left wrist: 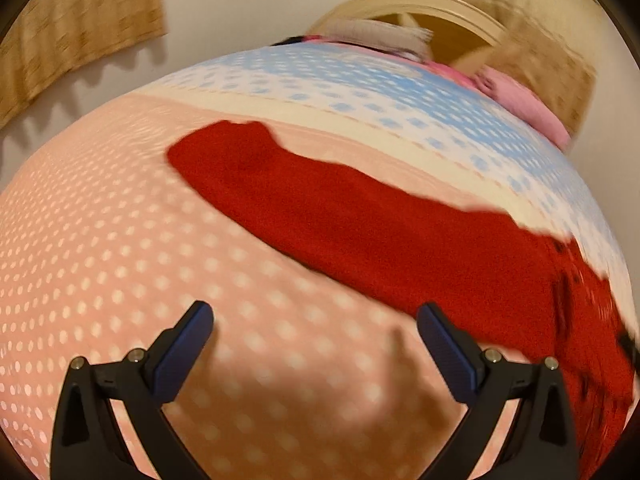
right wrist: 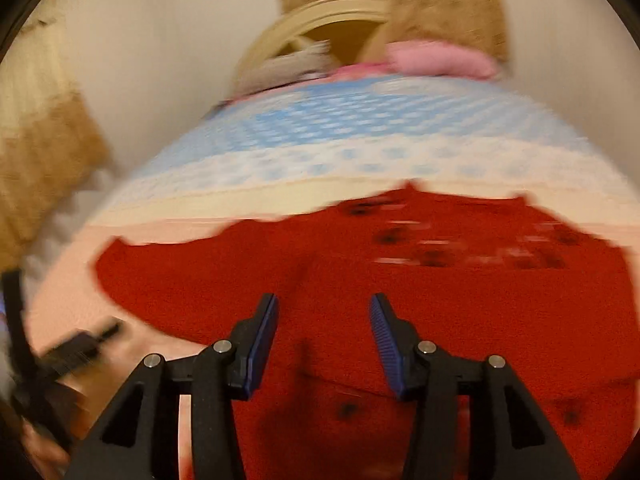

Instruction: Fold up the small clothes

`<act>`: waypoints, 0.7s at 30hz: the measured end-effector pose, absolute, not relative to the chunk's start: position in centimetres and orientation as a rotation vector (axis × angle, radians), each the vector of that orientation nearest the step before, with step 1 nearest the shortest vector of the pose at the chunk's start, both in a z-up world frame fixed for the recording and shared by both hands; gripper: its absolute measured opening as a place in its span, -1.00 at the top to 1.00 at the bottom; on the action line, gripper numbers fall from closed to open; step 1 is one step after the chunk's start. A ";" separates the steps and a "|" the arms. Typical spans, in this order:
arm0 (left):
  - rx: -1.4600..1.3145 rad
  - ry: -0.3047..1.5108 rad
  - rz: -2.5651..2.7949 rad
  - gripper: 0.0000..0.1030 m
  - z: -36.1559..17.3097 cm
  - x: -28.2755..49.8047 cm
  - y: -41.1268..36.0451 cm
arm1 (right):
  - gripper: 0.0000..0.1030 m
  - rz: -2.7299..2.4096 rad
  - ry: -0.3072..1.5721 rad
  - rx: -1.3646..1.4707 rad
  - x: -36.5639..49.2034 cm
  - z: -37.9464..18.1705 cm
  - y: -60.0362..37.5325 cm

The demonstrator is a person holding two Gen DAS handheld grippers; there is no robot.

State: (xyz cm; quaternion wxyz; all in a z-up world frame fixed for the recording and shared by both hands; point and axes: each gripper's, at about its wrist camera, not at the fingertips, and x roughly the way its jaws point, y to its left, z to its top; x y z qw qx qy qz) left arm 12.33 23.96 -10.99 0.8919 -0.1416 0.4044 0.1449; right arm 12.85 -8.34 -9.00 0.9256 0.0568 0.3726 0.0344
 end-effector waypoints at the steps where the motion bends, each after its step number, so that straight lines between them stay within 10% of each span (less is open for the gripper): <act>1: -0.320 0.824 0.329 -1.00 -10.8 12.9 25.2 | 0.05 0.030 0.761 0.098 12.5 -9.1 -9.0; 9: -0.379 0.782 0.480 -0.98 -10.1 18.3 30.0 | 0.05 -0.096 0.829 0.150 11.2 -13.5 -14.2; 21: -0.624 0.752 0.422 -0.22 -13.8 21.5 32.2 | -0.07 -0.091 0.834 0.130 11.7 -14.1 -14.0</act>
